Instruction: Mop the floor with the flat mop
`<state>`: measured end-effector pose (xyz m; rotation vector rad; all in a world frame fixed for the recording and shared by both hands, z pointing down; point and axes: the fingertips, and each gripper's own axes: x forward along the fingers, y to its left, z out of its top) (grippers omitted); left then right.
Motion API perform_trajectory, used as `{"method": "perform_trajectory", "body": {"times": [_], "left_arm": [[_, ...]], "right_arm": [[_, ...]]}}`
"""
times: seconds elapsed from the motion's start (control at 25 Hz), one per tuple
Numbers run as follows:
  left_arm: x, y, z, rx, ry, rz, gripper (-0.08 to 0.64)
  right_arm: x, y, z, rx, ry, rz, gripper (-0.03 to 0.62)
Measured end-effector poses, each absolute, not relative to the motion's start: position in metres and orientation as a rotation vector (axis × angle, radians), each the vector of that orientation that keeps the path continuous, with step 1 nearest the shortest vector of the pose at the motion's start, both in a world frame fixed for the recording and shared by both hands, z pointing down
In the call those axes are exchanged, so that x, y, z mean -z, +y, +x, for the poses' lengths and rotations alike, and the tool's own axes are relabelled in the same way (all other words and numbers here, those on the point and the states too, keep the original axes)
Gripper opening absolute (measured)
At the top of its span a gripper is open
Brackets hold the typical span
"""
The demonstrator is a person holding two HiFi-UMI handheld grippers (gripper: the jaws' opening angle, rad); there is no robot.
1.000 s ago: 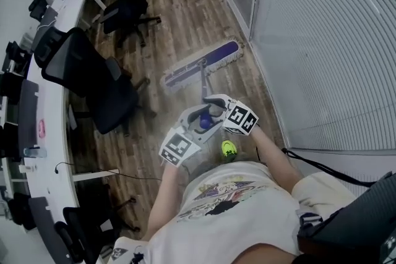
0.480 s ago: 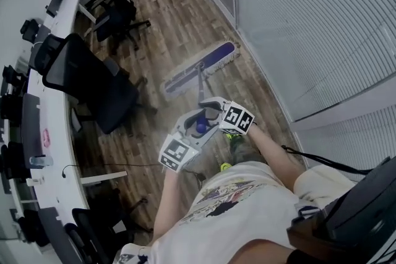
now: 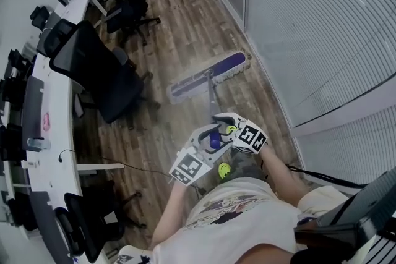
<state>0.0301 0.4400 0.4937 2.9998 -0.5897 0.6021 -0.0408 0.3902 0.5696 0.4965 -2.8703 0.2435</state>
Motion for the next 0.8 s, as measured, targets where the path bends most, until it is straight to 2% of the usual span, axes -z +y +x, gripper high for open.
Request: {"method": "perform_trajectory", "body": {"times": [0.36,0.52,0.8], "left_arm": [[-0.489,0.404,0.03,-0.467,-0.63,2.989,0.224],[-0.467,0.354,0.031,-0.387,-0.658,2.979,0.229],[-0.466,0.24,0.052,-0.424,-0.645,2.977,0.235]], "right_arm": [[-0.57,0.356,-0.042,-0.281,-2.895,0.447,0.225],[-0.55,0.309,-0.04,-0.275,-2.926,0.43,0.225],[-0.548,0.196,-0.021,-0.289,-2.939,0.422,0.225]]}}
